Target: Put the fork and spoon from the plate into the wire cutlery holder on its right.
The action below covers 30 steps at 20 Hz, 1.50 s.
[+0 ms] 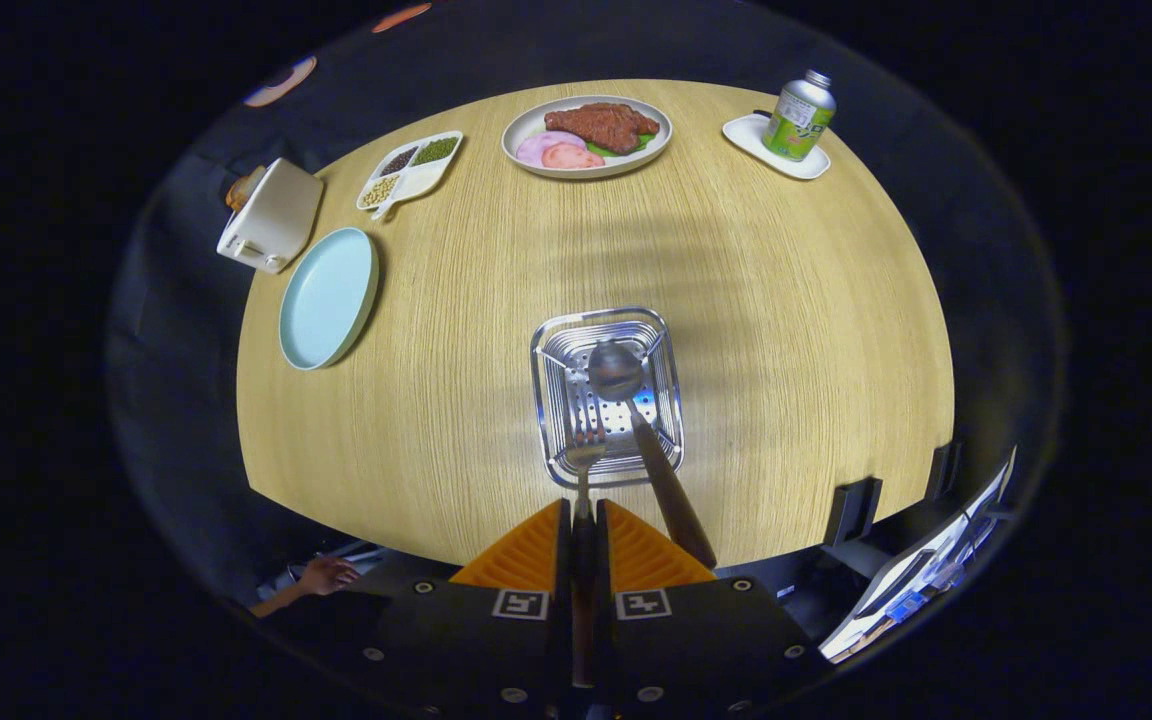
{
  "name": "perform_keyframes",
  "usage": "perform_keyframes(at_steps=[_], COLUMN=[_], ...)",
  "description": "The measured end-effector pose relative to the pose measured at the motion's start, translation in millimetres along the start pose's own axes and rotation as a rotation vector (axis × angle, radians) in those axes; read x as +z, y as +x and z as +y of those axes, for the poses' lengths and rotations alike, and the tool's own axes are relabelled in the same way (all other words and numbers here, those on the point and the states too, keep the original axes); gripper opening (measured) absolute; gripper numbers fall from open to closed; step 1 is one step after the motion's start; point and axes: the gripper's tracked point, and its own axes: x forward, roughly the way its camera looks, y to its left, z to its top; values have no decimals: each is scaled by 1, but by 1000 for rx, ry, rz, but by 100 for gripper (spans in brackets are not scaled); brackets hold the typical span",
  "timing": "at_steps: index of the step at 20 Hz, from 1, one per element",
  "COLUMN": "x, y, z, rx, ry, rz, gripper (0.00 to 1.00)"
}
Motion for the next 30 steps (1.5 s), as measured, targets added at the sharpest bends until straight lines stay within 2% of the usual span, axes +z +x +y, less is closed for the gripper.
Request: perform_keyframes(at_steps=[3, 6, 11, 14, 17, 22, 23, 26, 30], x=[15, 41, 118, 153, 188, 197, 198, 195, 191], y=[-9, -28, -99, -152, -216, -318, -334, -373, -397], z=[-1, 6, 15, 15, 11, 19, 22, 30, 43], rx=[31, 91, 135, 110, 31, -17, -35, -72, -45], ry=[46, 80, 61, 26, -13, -51, -69, -101, -104], rz=[-43, -146, -533, -755, -1035, -1355, -1407, -1506, -1571], gripper=[10, 10, 15, 28, 36, 52, 54, 69, 80])
